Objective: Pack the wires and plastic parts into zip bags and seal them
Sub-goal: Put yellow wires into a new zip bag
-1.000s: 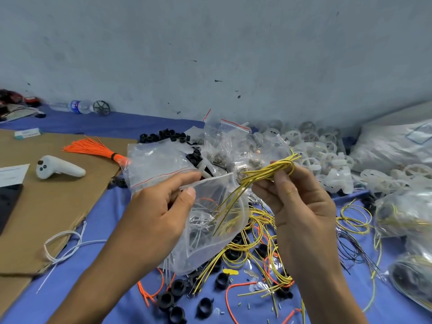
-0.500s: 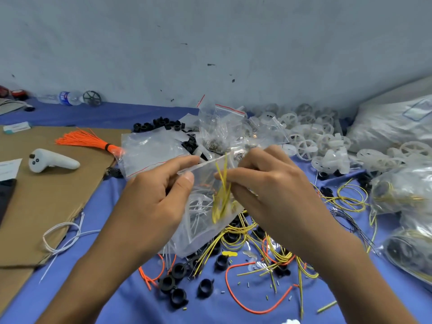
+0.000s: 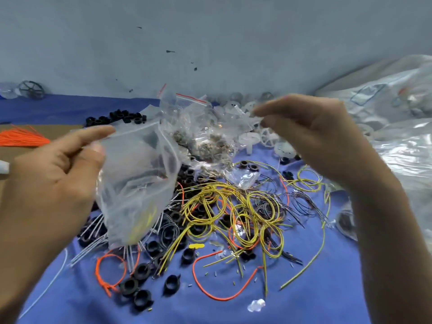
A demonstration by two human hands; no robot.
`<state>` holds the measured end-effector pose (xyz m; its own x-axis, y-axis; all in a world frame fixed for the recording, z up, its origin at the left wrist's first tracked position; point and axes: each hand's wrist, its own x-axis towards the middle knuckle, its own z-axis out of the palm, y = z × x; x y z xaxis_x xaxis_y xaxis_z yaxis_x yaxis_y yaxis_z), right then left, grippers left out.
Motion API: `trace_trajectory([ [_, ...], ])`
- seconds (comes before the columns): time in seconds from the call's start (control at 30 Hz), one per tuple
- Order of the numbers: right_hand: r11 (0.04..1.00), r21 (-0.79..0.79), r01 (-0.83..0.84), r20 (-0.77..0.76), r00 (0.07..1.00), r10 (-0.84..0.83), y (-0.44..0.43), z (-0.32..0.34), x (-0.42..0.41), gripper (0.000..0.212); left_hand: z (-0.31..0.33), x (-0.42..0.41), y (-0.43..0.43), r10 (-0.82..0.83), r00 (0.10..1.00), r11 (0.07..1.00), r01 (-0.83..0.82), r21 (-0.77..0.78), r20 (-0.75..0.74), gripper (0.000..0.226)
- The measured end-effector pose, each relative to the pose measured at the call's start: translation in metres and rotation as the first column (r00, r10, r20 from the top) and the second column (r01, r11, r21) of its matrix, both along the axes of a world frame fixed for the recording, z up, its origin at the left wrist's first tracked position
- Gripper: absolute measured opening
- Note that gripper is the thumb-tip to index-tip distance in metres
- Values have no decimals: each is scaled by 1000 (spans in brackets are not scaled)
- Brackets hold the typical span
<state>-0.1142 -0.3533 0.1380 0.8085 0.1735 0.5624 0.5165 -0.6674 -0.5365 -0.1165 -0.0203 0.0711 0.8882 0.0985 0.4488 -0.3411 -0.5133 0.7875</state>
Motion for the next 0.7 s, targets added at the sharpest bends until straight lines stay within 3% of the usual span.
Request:
trace_trajectory([
  [0.07, 977, -100, 186, -63, 979, -193, -33, -17, 20, 18, -1, 3, 0, -4, 1000, 1000, 4, -2, 23, 39],
  [0.13, 904, -325, 277, -201, 914, -352, -58, -46, 34, 18, -2, 5, 1, 7, 999, 1000, -7, 2, 38, 42],
  [0.2, 802, -532, 271, -313, 818, -483, -82, -80, 43, 16, -4, 7, 2, 16, 1000, 1000, -16, 23, 20, 44],
  [0.3, 655, -723, 219, -394, 648, -652, -112, -121, 49, 18, -9, 7, 2, 7, 1000, 1000, -7, 12, 9, 46],
  [0.37, 600, -774, 203, -410, 562, -718, -125, -142, 48, 17, -11, 5, 3, -3, 1000, 1000, 2, 14, 12, 50],
  [0.5, 528, -787, 320, -338, 493, -802, -132, -171, 47, 21, -12, 4, 5, -24, 999, 999, 25, 25, -28, 58],
  [0.6, 513, -798, 317, -330, 483, -811, -135, -176, 48, 24, -11, 2, 3, -58, 997, 998, 59, 22, -52, 58],
  [0.7, 560, -729, 393, -323, 523, -789, -136, -154, 43, 19, -11, 1, 3, -90, 994, 996, 91, 21, -68, 59],
])
